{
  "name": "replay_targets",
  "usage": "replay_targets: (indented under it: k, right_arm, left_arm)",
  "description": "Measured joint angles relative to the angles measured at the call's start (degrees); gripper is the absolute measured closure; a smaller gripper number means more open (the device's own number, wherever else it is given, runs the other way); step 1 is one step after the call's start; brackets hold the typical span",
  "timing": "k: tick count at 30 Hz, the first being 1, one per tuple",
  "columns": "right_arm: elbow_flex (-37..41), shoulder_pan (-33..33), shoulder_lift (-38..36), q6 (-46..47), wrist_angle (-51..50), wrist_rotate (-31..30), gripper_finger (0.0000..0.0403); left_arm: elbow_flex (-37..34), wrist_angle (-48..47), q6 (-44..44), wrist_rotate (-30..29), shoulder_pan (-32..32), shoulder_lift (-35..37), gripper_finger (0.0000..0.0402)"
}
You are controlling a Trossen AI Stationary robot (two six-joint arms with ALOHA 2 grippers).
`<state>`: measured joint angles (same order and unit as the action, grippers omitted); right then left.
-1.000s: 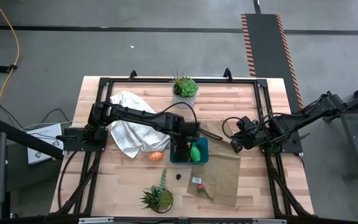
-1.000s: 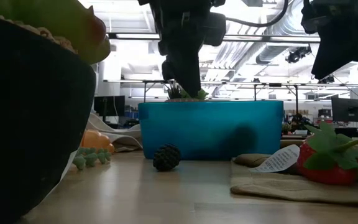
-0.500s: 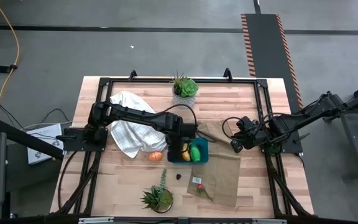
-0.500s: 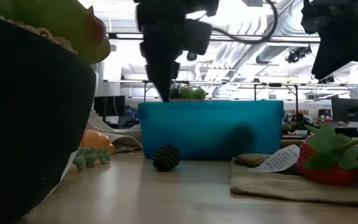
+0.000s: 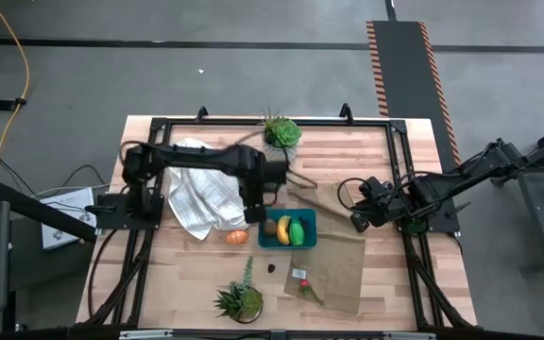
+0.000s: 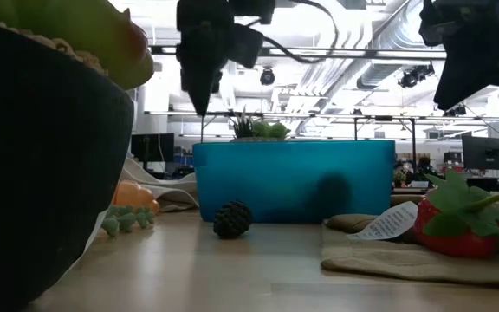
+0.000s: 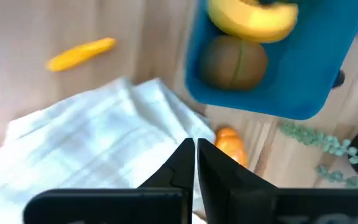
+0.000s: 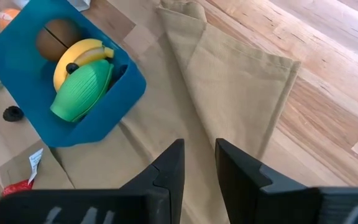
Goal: Pick and placing Produce into tupperware
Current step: Put the brown croissant into the blue bin
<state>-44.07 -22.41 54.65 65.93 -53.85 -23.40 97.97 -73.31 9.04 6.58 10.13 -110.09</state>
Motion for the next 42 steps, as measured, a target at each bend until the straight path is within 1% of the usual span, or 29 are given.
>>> replay_targets:
  k: [3,6,9,14,18,22,26,29,34,37,42]
  right_arm:
    - [0.0,0.0,0.0,0.1,0.1,0.0,0.0322]
    - [0.0,0.0,0.0,0.0,0.7,0.0,0.0322]
    - [0.0,0.0,0.0,-0.1,2.0,0.0,0.0322]
    - [0.0,0.0,0.0,-0.2,3.0,0.1,0.0322]
    - [0.0,0.0,0.0,-0.2,3.5,0.2,0.0322]
    - [0.0,0.0,0.0,-0.2,4.1,0.4,0.0322]
    - [0.0,0.0,0.0,-0.2,4.7,0.3,0.0322]
    - [0.0,0.0,0.0,-0.2,4.8,0.3,0.0322]
    - [0.0,0.0,0.0,-0.2,4.8,0.3,0.0322]
    - [0.0,0.0,0.0,-0.2,5.0,0.3,0.0322]
    - [0.0,0.0,0.0,-0.2,5.3,0.3,0.0322]
  left_arm:
    - [0.0,-1.1,0.4,-1.0,2.4,2.6,0.0391]
    - [0.0,-3.5,-1.6,-1.3,4.2,5.2,0.0397]
    - [0.0,-6.5,-3.3,-1.2,5.0,7.4,0.04]
    - [-0.2,-11.8,-2.8,-1.0,4.8,10.8,0.0398]
    - [-0.2,-12.6,-2.7,-0.3,3.2,14.3,0.04]
    - [-0.2,-11.9,0.4,-0.4,1.2,18.2,0.04]
    - [-1.1,-11.1,4.4,-5.0,-1.8,22.1,0.04]
    - [-6.4,-7.9,8.3,-6.6,-4.8,26.4,0.0399]
    - [-20.4,0.9,17.7,-6.7,-9.5,33.8,0.0399]
    - [-28.7,10.2,23.5,-6.6,-12.4,37.9,0.0399]
    - [-41.8,27.3,30.1,-6.8,-18.0,43.2,0.0399]
